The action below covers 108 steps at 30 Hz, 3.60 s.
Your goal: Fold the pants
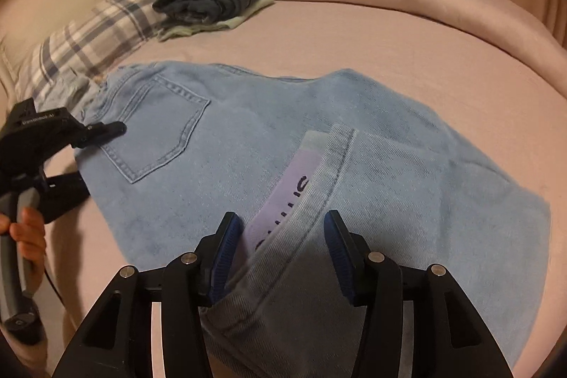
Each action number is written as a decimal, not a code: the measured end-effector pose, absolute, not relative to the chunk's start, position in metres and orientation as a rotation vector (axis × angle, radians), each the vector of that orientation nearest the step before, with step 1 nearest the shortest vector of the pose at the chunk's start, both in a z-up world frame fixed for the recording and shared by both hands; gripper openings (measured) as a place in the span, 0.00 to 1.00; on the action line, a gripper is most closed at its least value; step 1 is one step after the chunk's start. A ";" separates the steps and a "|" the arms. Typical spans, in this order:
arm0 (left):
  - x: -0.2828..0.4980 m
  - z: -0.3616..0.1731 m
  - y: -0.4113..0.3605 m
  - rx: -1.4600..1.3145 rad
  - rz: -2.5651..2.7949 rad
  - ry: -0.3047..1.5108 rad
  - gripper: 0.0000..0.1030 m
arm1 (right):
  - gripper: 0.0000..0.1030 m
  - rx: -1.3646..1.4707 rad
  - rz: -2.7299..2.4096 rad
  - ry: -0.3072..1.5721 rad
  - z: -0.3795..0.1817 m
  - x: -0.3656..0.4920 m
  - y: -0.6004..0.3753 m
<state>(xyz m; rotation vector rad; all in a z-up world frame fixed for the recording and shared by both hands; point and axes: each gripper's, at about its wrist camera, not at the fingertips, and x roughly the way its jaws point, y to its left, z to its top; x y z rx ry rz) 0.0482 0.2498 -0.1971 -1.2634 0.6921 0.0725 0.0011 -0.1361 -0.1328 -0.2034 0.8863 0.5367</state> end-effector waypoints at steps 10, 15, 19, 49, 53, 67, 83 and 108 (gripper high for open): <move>0.050 -0.137 0.221 -0.951 0.023 0.620 0.20 | 0.32 -0.147 0.482 0.958 -0.133 0.044 -0.106; 0.052 -0.118 0.207 -0.829 -0.019 0.587 0.21 | 0.30 -0.072 0.499 1.020 -0.126 0.057 -0.111; 0.052 -0.108 0.193 -0.740 -0.043 0.566 0.21 | 0.30 0.019 0.600 0.994 -0.115 0.021 -0.123; 0.061 -0.123 0.000 -0.009 -0.386 0.788 0.88 | 0.78 1.304 0.809 0.935 -0.182 0.019 -0.280; 0.048 -0.126 0.017 -0.009 -0.360 0.784 0.88 | 0.78 1.312 0.798 0.933 -0.182 0.019 -0.282; 0.041 -0.138 0.092 -0.343 -0.214 0.817 0.91 | 0.35 0.725 0.532 1.016 -0.133 0.055 -0.209; 0.044 -0.153 0.090 -0.400 -0.224 0.870 0.91 | 0.28 0.685 0.449 0.856 -0.122 0.007 -0.297; 0.104 -0.125 -0.013 -0.147 -0.359 0.839 0.90 | 0.47 0.389 0.304 0.678 -0.066 -0.005 -0.324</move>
